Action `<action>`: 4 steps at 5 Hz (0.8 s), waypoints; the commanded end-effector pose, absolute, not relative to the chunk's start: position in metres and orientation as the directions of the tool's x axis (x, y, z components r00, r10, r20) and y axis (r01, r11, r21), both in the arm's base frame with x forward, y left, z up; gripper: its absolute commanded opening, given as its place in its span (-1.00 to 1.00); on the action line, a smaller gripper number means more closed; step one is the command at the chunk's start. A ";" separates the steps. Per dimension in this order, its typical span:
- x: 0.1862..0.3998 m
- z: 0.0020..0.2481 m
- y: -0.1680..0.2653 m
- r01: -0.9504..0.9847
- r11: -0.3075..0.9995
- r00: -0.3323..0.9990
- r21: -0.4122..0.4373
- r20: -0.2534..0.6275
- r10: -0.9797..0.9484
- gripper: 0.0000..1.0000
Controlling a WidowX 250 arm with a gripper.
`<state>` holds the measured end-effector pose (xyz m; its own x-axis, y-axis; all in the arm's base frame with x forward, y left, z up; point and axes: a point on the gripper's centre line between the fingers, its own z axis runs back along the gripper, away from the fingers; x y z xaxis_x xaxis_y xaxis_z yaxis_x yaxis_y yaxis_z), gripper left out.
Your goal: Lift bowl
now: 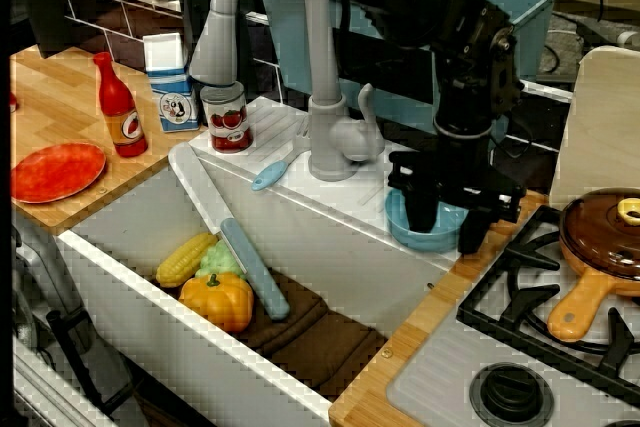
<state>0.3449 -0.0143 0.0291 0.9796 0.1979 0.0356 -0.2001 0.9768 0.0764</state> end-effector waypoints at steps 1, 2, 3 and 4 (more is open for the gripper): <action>0.342 0.037 -0.008 -0.229 0.972 0.971 0.049 0.073 0.226 -1.00; 0.339 0.037 -0.007 -0.231 0.972 0.971 0.055 0.076 0.226 -1.00; 0.336 0.042 -0.007 -0.230 0.972 0.971 0.052 0.075 0.226 -1.00; 0.332 0.055 -0.006 -0.234 0.972 0.971 0.035 0.067 0.231 -1.00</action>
<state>0.3261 -0.0093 0.0325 0.9731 0.2305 -0.0033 -0.2301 0.9718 0.0514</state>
